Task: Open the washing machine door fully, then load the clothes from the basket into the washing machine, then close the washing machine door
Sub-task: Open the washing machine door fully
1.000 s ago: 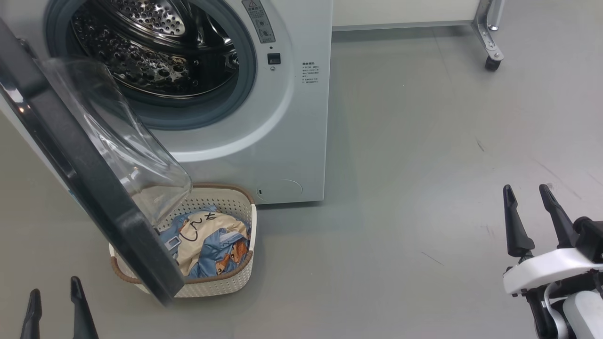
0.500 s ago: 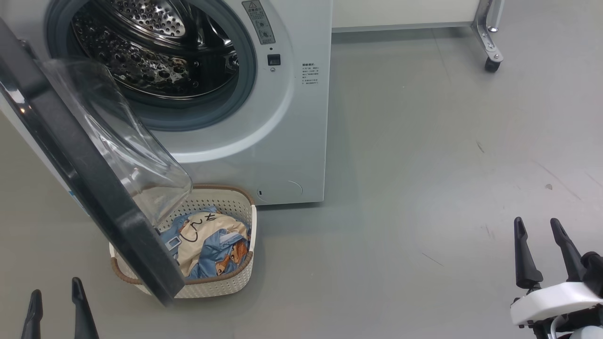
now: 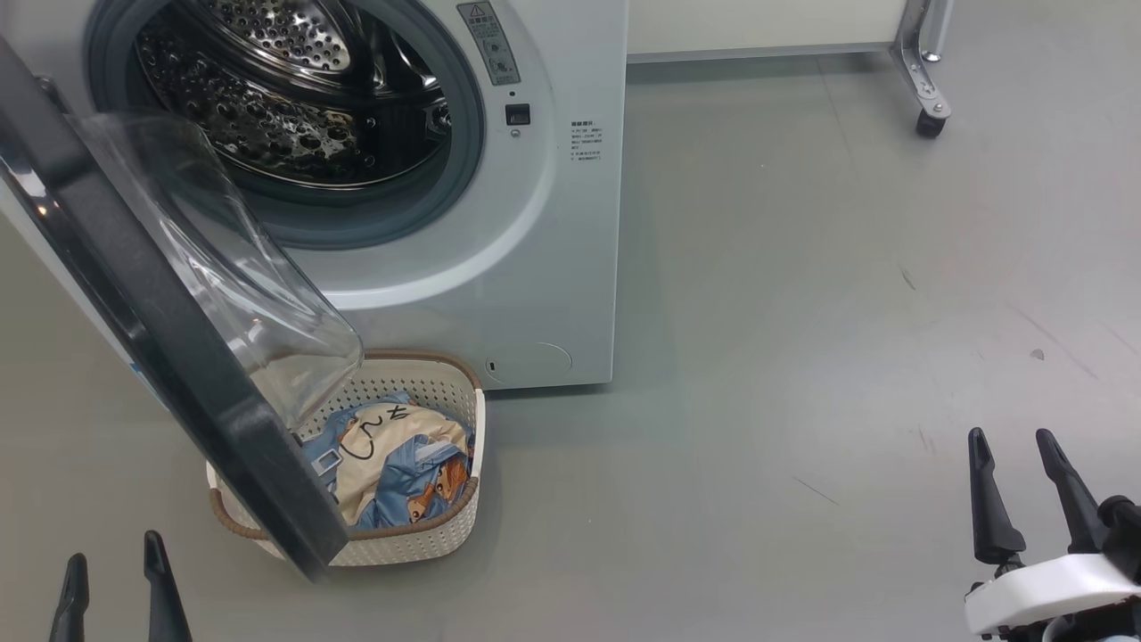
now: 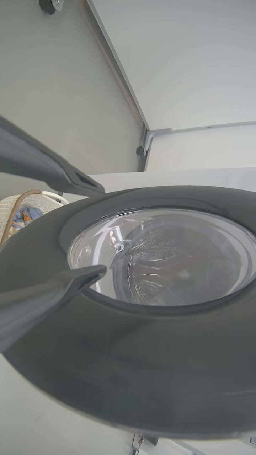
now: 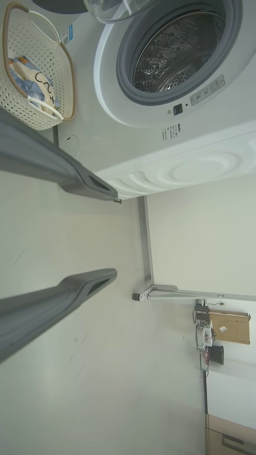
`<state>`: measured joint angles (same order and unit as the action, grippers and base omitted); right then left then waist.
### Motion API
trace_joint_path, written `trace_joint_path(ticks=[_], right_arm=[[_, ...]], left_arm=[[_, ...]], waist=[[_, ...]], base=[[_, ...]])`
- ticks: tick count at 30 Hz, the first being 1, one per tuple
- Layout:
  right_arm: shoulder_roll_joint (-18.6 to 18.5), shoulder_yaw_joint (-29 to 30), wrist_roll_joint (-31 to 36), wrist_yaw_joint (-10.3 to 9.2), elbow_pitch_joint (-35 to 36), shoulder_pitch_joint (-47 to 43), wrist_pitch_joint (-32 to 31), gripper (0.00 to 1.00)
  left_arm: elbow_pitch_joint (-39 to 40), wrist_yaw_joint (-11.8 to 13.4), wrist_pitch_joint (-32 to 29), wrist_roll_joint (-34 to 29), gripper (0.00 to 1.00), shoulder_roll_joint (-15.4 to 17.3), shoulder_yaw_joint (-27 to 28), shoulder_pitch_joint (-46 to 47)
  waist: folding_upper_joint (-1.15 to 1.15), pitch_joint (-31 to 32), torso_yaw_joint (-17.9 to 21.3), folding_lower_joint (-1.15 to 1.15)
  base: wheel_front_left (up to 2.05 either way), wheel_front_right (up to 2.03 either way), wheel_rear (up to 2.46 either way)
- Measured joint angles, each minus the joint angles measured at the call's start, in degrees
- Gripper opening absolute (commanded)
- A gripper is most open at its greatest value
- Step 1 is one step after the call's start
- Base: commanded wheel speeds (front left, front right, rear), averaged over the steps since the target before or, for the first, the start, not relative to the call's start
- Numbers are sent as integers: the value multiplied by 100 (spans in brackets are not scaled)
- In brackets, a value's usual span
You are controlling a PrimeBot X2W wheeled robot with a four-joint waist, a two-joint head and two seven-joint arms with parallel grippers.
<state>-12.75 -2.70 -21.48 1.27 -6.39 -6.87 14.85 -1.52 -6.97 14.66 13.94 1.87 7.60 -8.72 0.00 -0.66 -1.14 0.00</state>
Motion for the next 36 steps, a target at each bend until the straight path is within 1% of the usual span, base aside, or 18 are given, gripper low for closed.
trace_joint_path(ticks=[9,11,16,30,31,32,36], right_arm=[[176,189,162,224,-3,-28,0,100],[204,229,193,231,-3,-32,0,100],[248,319,297,333,-10,-63,0,100],[423,495,489,480,-25,-63,0,100],[427,506,490,482,-27,-63,0,100],[432,517,493,482,-29,-64,0,100],[465,560,537,525,-32,-64,0,100]], left_arm=[[-12,0,0,-7,100,0,-12,-3],[-12,0,0,-7,100,0,-22,-3],[-19,0,0,-7,100,0,-30,-3],[-54,-1,0,-5,100,1,-36,-4],[-88,-1,0,1,48,2,-54,-5],[-120,-1,-1,16,0,2,-75,-12],[-172,-1,-1,20,0,2,-99,-31]], waist=[[0,-3,-30,0],[0,-7,-39,0],[0,-17,-59,0],[0,-13,-87,0],[0,-11,-88,0],[0,-10,-89,0],[0,-4,-94,0]], base=[[0,0,0],[0,0,0],[0,0,0],[0,0,0],[0,0,0],[0,0,0],[0,0,0]])
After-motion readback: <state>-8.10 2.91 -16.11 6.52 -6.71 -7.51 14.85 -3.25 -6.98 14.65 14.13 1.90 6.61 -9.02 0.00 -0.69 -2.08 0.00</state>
